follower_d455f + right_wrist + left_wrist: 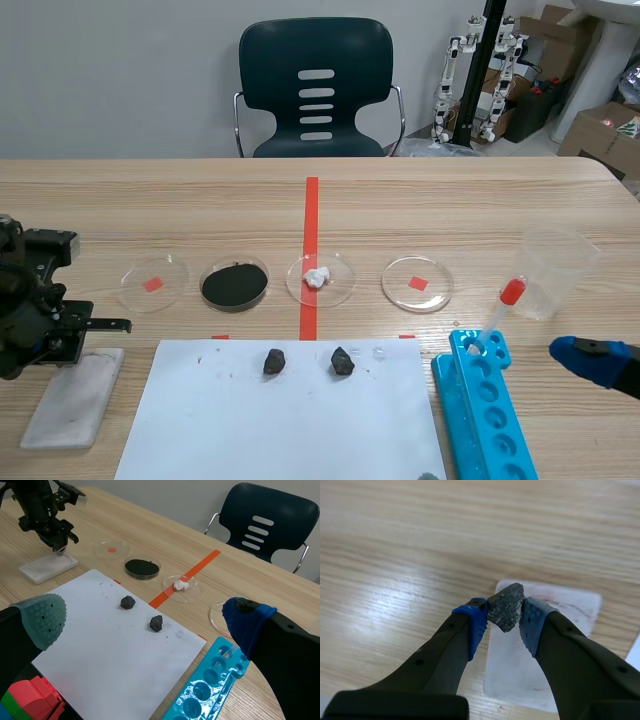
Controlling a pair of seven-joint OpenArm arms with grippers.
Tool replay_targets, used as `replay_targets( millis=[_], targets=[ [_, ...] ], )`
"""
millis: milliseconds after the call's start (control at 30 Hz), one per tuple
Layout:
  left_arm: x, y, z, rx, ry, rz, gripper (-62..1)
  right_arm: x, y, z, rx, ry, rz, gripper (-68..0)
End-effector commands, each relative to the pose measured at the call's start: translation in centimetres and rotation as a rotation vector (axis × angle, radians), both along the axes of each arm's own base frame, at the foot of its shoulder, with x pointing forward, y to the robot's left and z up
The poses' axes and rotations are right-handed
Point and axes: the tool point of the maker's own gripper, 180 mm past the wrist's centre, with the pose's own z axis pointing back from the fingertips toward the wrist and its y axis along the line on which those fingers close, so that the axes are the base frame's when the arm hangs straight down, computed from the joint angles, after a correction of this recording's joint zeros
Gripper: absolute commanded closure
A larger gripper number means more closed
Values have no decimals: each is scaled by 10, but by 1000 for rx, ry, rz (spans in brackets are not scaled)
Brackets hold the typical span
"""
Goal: Rub the mineral on the streak plate
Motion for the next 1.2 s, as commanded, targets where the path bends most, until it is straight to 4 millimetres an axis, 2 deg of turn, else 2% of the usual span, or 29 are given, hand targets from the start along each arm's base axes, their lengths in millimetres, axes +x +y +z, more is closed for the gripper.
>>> replay_targets(
  millis=[0,100,200,300,400,600,667,800,967,1067,1167],
  targets=[
    [18,1,26,14,-116,-29,-100,3,0,8,19,-28,0,-679],
    [35,-6,54,25,-275,-84,-100,3,0,8,19,-28,0,-679],
    [43,-14,79,19,-412,-118,-100,3,0,8,19,-28,0,-679],
    [45,-24,99,-13,-536,-142,-100,3,0,8,19,-28,0,-679],
    [40,-29,111,-15,-620,-163,-100,3,0,8,19,-28,0,-679],
    [20,-46,124,-81,-706,-228,-100,3,0,8,19,-28,0,-679],
    [13,-61,131,-113,-746,-300,-100,3,0,8,19,-28,0,-679],
    [-4,-104,147,-226,-851,-492,-100,3,0,8,19,-28,0,-679],
    [-38,-159,169,-445,-963,-742,-100,3,0,8,19,-28,0,-679],
    [-58,-181,175,-528,-988,-880,-100,3,0,8,19,-28,0,-679],
    [-72,-190,174,-544,-986,-961,-100,3,0,8,19,-28,0,-679]
  ],
)
